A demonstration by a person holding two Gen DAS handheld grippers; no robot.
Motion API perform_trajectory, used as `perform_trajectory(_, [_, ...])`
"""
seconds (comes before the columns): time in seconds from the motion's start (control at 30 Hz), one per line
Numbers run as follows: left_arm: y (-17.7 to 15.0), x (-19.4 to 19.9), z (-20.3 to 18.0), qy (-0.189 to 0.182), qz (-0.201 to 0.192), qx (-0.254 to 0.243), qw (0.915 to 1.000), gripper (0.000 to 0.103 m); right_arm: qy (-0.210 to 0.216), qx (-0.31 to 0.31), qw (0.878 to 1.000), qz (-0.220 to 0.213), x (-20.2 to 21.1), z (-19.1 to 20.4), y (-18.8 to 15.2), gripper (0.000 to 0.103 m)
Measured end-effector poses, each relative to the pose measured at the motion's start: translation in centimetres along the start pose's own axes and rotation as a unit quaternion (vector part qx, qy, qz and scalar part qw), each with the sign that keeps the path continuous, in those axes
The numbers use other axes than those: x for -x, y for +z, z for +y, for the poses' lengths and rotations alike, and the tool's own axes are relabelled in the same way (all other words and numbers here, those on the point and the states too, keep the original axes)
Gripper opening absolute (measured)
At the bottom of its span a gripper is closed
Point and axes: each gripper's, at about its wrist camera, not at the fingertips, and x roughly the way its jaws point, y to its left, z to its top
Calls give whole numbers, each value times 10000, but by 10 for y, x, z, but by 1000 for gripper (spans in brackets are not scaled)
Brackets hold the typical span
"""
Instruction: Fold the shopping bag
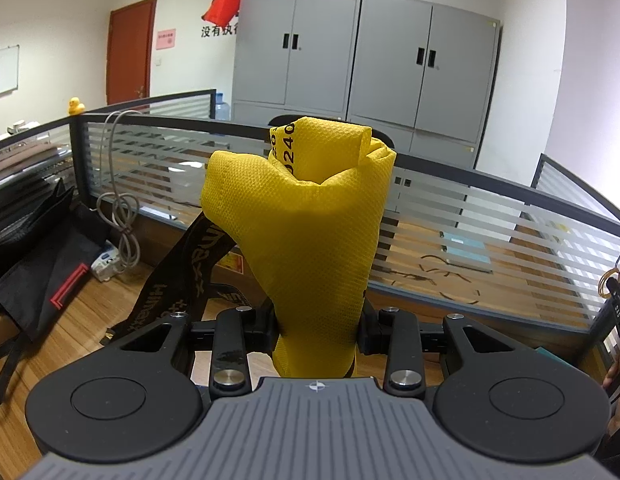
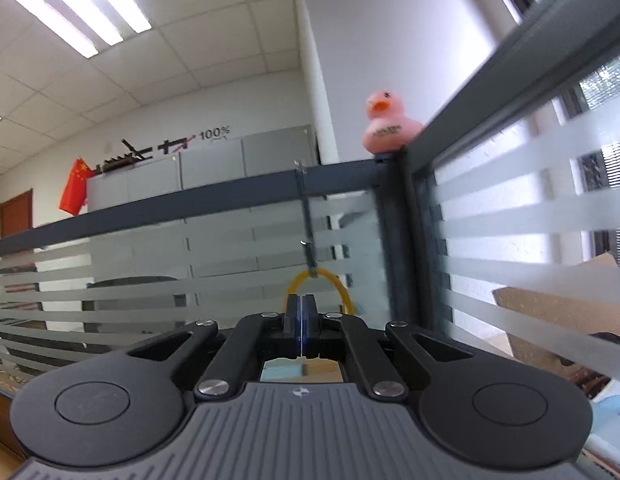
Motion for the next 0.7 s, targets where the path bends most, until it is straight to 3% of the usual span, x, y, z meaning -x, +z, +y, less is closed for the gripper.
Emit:
perform_trajectory(0.27, [0,-2,2,1,51,-8,10000,38,-135,-255,9996,12,5,-10,2,4])
perform_trajectory(0.7, [-2,-6,0,-68,122,-27,9999,38,-16,-334,9994,58,-12,-15,2,1])
